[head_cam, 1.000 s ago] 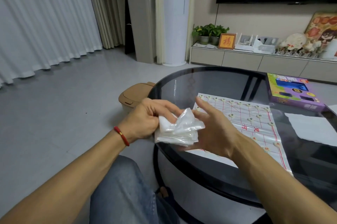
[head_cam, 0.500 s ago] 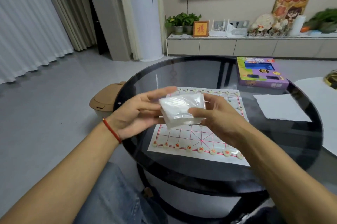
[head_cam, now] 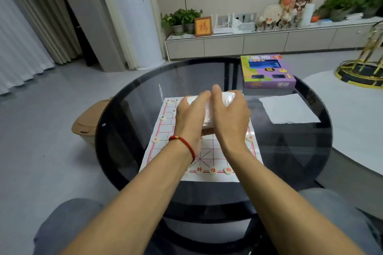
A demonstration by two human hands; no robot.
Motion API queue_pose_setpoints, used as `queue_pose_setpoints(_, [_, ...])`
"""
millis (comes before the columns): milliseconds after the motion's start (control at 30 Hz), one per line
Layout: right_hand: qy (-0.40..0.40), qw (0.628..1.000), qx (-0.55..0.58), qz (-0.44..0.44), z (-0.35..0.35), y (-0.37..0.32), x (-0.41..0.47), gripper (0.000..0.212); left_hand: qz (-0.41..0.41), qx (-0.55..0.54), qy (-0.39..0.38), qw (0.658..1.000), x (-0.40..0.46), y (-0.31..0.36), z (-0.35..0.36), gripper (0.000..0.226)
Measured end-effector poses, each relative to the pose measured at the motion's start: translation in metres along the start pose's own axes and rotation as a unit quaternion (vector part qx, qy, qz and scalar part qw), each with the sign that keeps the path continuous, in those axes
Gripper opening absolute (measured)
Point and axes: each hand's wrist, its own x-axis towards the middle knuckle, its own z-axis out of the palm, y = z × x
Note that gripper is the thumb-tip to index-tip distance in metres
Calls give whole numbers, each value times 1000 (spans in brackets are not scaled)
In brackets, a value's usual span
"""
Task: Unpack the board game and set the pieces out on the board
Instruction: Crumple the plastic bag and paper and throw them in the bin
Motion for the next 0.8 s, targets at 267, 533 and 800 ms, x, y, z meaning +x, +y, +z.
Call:
queue_pose_setpoints(267, [40,998,13,-38,-17,15,23,45,124,121,158,972,21,-12,53,57])
queue_pose_setpoints(533, [23,999,27,-9,-46,35,50,49,118,137,118,977,28,-25,92,52])
queue_pose_setpoints(800, [-16,996,-78,-38,-81,49,97,42,46,107,45,992,39,-33,137,51])
